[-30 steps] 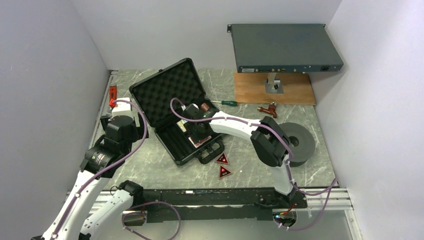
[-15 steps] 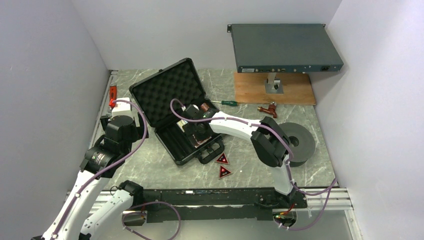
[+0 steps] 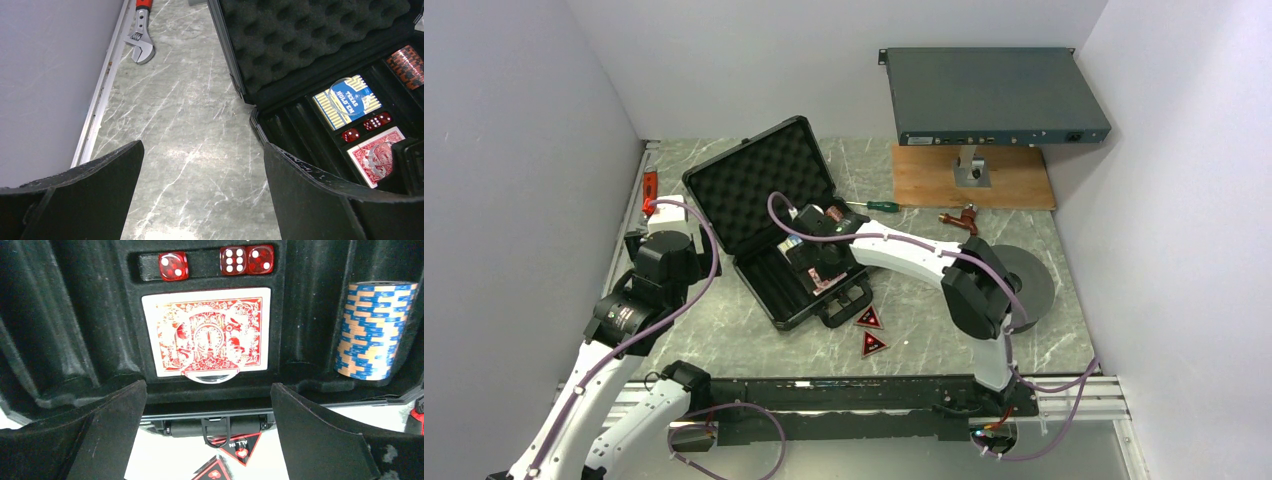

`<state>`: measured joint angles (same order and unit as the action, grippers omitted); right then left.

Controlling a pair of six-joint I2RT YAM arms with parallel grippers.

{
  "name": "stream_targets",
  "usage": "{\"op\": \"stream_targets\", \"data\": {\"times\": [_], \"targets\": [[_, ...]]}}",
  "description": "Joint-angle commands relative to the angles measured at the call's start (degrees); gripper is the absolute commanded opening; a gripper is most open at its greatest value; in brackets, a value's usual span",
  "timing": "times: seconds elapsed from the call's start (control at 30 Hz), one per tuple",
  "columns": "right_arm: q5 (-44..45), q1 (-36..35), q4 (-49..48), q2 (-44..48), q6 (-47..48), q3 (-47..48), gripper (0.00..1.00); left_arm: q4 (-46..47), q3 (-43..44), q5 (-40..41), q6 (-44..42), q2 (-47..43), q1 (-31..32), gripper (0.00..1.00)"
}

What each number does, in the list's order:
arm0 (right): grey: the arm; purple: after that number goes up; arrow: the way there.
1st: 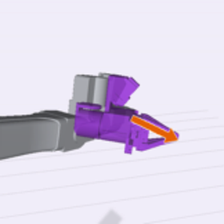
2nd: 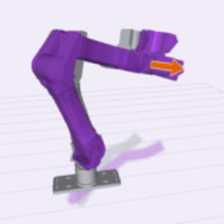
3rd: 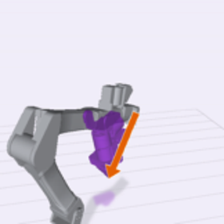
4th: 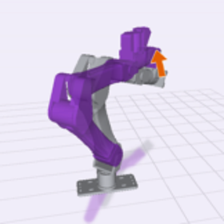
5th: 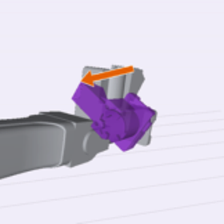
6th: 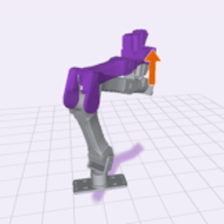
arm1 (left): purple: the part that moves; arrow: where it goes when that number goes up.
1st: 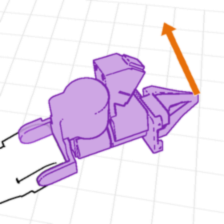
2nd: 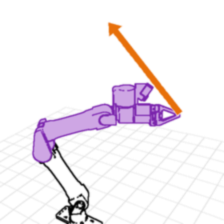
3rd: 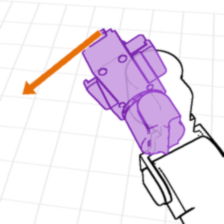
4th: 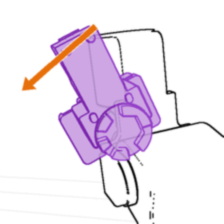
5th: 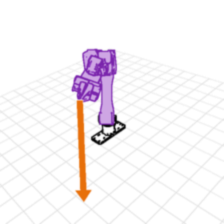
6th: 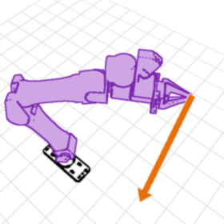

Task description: Pack up texas hold em set

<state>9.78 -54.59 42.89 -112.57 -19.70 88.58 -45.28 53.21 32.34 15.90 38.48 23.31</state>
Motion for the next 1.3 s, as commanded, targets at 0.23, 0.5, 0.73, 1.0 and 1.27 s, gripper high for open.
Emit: {"op": "stream_targets", "data": {"times": [0.23,0.5,0.73,1.0,1.27], "targets": [[0.5,-0.3,-1.2,9.2,-0.7,0.2,0.98,1.3,0.8,0.0,-0.1,0.3,-0.5,0.96],[3.4,-0.3,-0.3,16.5,-3.6,-6.0,0.99,1.7,0.8,-0.6,-0.1,0.1,-0.5,0.96],[6.4,-0.3,-0.8,26.3,-10.0,-16.4,1.0,1.5,0.8,-0.9,-0.1,-0.3,-1.1,0.96],[7.9,-0.3,-0.9,30.4,-13.0,-22.5,1.0,1.6,0.7,-1.0,0.1,-1.2,-1.1,0.96],[6.7,-0.3,-0.6,31.0,-14.0,-25.9,1.0,1.2,0.7,-0.4,0.5,-2.1,-1.1,0.96]]}}
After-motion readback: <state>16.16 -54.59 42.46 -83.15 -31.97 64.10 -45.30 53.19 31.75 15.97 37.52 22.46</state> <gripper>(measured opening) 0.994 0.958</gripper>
